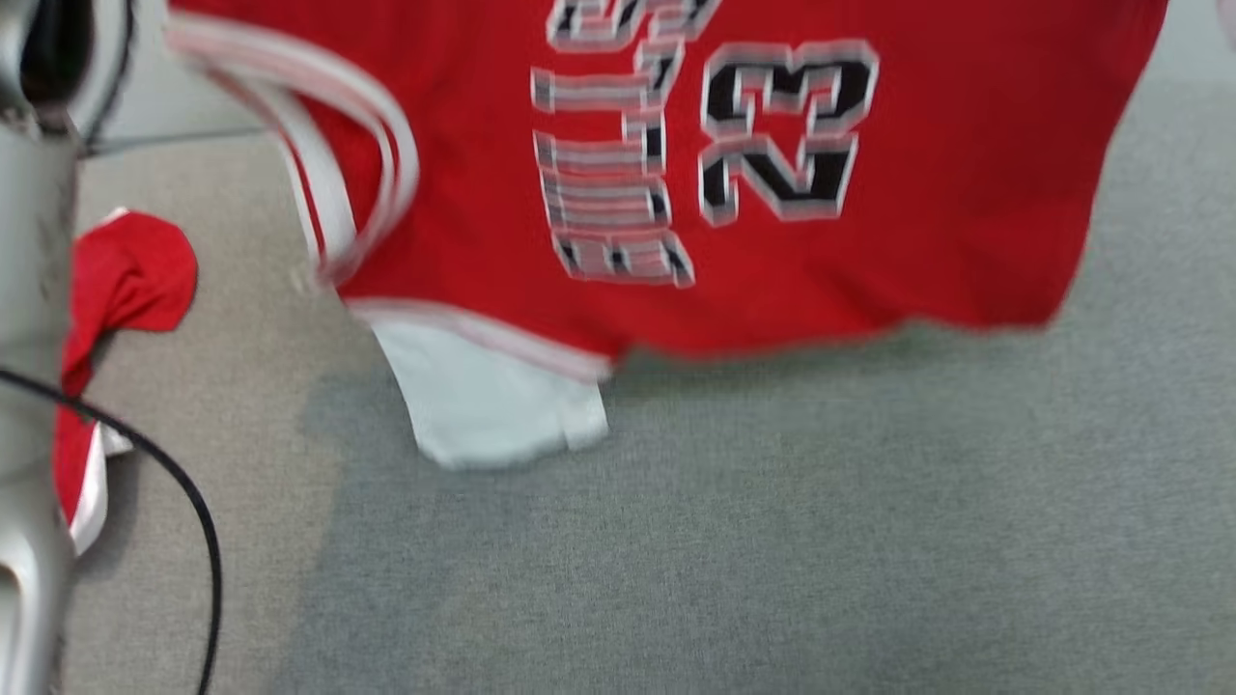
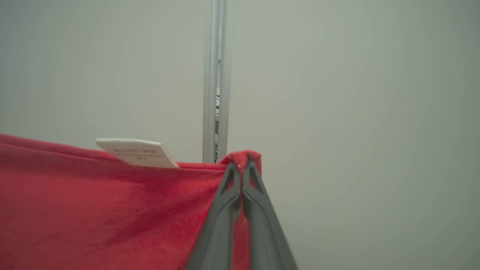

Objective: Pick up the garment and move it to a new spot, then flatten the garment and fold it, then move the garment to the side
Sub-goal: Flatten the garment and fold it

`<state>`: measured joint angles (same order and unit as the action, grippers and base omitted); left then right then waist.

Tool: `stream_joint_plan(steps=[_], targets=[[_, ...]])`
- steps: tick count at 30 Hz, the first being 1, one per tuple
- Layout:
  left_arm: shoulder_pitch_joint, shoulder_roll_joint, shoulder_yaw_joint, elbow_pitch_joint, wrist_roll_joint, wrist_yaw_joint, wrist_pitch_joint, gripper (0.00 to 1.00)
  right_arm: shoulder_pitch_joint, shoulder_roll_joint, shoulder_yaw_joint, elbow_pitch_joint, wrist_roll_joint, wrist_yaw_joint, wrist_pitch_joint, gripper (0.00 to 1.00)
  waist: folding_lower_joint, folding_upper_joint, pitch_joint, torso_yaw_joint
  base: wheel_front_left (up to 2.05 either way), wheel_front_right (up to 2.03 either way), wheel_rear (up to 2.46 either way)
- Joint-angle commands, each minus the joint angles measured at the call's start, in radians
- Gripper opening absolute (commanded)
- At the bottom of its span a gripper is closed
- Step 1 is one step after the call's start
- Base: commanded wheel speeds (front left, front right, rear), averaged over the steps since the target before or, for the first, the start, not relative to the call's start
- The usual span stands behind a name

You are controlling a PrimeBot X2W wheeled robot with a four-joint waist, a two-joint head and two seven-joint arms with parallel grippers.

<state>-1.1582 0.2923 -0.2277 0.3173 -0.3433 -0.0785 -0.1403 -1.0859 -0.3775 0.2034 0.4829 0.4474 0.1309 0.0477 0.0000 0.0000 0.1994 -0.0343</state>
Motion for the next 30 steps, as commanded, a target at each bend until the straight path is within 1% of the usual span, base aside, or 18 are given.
stream_joint_plan(steps=[1,4,7,8,10,13,15,17,19,22,24,25,27,30], targets=[[-0.049,0.006,-0.009,0.035,0.026,-0.002,-0.023,0.00,-0.046,0.006,0.001,0.035,-0.019,0.000,-0.022,0.00,0.0000,0.0000,0.106,0.008,0.00,0.00,0.00],[-0.200,-0.003,-0.046,0.162,0.104,-0.005,-0.098,0.00,-0.197,0.035,0.000,0.166,-0.084,0.000,-0.114,0.00,0.0000,0.0000,0.191,0.019,0.00,0.00,0.00],[-0.332,-0.016,-0.052,0.256,0.155,0.011,-0.123,0.00,-0.329,0.068,-0.002,0.293,-0.140,0.000,-0.203,0.00,0.0000,0.0000,0.259,0.025,0.00,0.00,0.00],[-0.381,-0.024,-0.048,0.243,0.170,0.013,-0.125,0.00,-0.381,0.072,-0.007,0.324,-0.158,0.000,-0.232,0.00,0.0000,0.0000,0.289,0.027,0.00,0.00,0.00],[-0.418,-0.035,-0.042,0.194,0.209,0.024,-0.125,0.00,-0.452,0.082,-0.018,0.378,-0.205,0.000,-0.281,0.00,0.0000,0.0000,0.339,0.027,0.00,0.00,0.00],[-0.438,-0.041,-0.034,0.109,0.247,0.018,-0.123,0.00,-0.517,0.100,-0.043,0.429,-0.261,0.000,-0.309,0.00,0.0000,0.0000,0.410,0.032,0.00,0.00,0.00],[-0.413,-0.058,-0.030,0.070,0.249,0.006,-0.123,0.00,-0.539,0.097,-0.067,0.426,-0.291,0.000,-0.316,0.00,0.0000,0.0000,0.447,0.043,0.00,0.00,0.00],[-0.376,-0.072,-0.027,0.042,0.250,-0.006,-0.123,0.00,-0.518,0.101,-0.089,0.404,-0.318,0.000,-0.316,0.00,0.0000,0.0000,0.477,0.053,0.00,0.00,0.00],[-0.320,-0.081,-0.017,0.009,0.246,-0.014,-0.123,0.00,-0.465,0.111,-0.107,0.396,-0.329,0.000,-0.314,0.00,0.0000,0.0000,0.493,0.060,0.00,0.00,0.00],[-0.221,-0.097,0.008,-0.037,0.229,-0.024,-0.124,0.00,-0.398,0.112,-0.120,0.375,-0.340,0.000,-0.314,0.00,0.0000,0.0000,0.498,0.067,0.00,0.00,0.00],[-0.150,-0.104,0.022,-0.074,0.219,-0.034,-0.124,0.00,-0.339,0.109,-0.133,0.359,-0.329,0.000,-0.314,0.00,0.0000,0.0000,0.491,0.070,0.00,0.00,0.00],[-0.150,-0.104,0.022,-0.074,0.219,-0.034,-0.124,0.00,-0.339,0.109,-0.133,0.359,-0.329,0.000,-0.314,0.00,0.0000,0.0000,0.491,0.070,0.00,0.00,0.00],[-0.058,-0.116,0.033,-0.117,0.208,-0.041,-0.124,0.00,-0.267,0.102,-0.144,0.337,-0.314,0.000,-0.314,0.00,0.0000,0.0000,0.474,0.072,0.00,0.00,0.00],[0.086,-0.117,0.059,-0.188,0.194,-0.046,-0.124,0.00,-0.161,0.102,-0.147,0.287,-0.292,0.000,-0.314,0.00,0.0000,0.0000,0.433,0.067,0.00,0.00,0.00]])
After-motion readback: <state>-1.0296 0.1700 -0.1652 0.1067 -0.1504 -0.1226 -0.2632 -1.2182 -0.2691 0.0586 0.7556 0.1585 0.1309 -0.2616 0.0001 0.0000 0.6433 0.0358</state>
